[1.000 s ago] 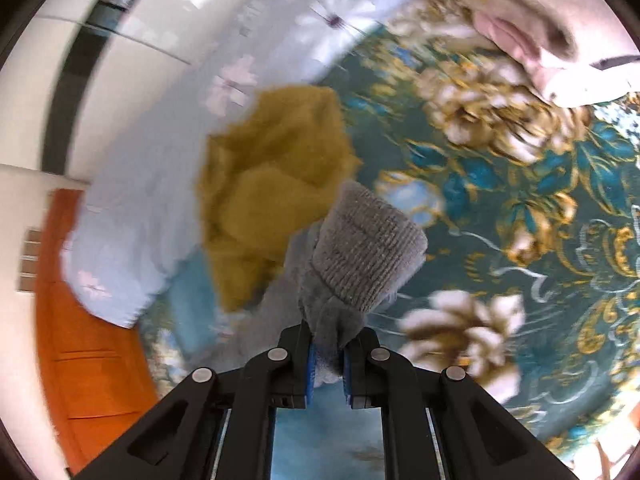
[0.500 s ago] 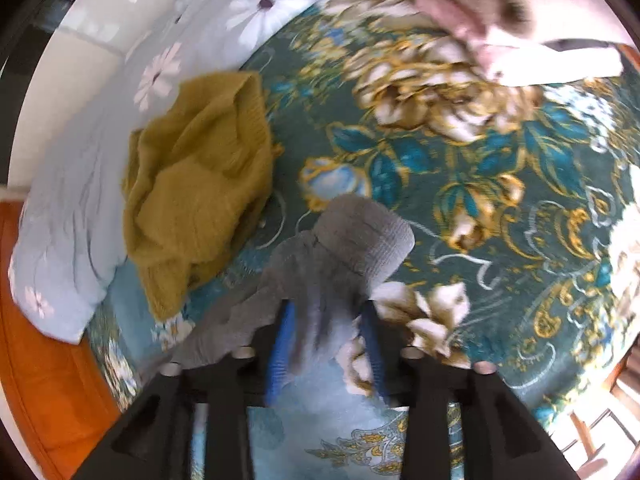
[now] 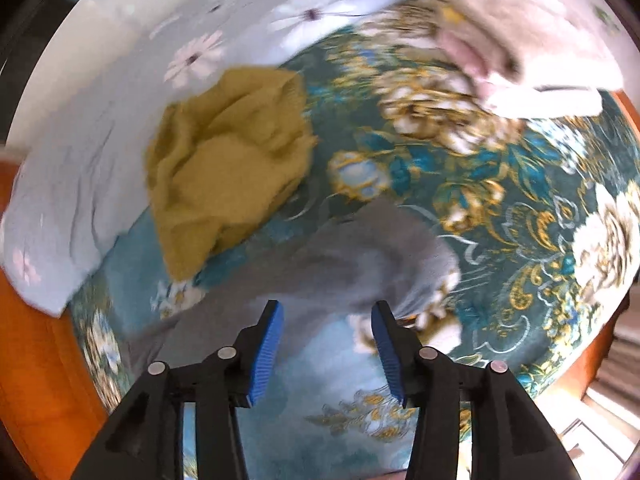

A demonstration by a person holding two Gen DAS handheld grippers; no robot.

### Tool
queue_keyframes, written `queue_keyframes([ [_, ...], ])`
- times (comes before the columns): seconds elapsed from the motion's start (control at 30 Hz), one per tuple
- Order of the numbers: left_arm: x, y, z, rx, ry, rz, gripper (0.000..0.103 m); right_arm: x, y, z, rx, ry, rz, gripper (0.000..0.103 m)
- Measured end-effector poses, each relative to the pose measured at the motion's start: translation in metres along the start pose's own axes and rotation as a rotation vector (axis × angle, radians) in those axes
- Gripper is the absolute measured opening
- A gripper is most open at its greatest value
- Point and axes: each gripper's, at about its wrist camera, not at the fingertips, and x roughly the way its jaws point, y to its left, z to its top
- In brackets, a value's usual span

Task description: Fold clothes

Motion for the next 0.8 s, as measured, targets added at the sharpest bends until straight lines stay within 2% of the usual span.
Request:
queue_keyframes([
  [0.1,0.017,-0.013,0.013,0.037,0.014,0.091,0.045,-0.001,0.036,-0.003,-0.083,0.007,-0.014,0.053],
  [0.2,0.026,-0.019,0.021,0.064,0.016,0.142,0.044,-0.004,0.063,-0.007,-0.125,0.003,-0.016,0.054],
  [0.23,0.028,-0.019,0.024,0.059,0.022,0.141,0.039,-0.004,0.07,-0.009,-0.136,0.003,-0.017,0.054],
  [0.27,0.03,-0.018,0.027,0.053,0.028,0.137,0.028,-0.004,0.078,-0.01,-0.147,0.002,-0.018,0.054],
  [0.37,0.028,-0.015,0.036,0.057,0.022,0.164,0.006,-0.001,0.091,-0.013,-0.168,0.008,-0.021,0.054],
  [0.57,0.01,-0.027,0.038,0.189,0.023,0.151,0.003,0.012,0.095,-0.023,-0.136,0.041,-0.024,0.054],
  [0.7,-0.015,-0.031,0.039,0.272,0.063,0.093,0.003,0.018,0.092,-0.026,-0.107,0.047,0.0,0.054],
  [0.8,-0.028,-0.019,0.042,0.269,0.059,0.095,0.003,0.021,0.086,-0.023,-0.081,0.037,0.014,0.054],
])
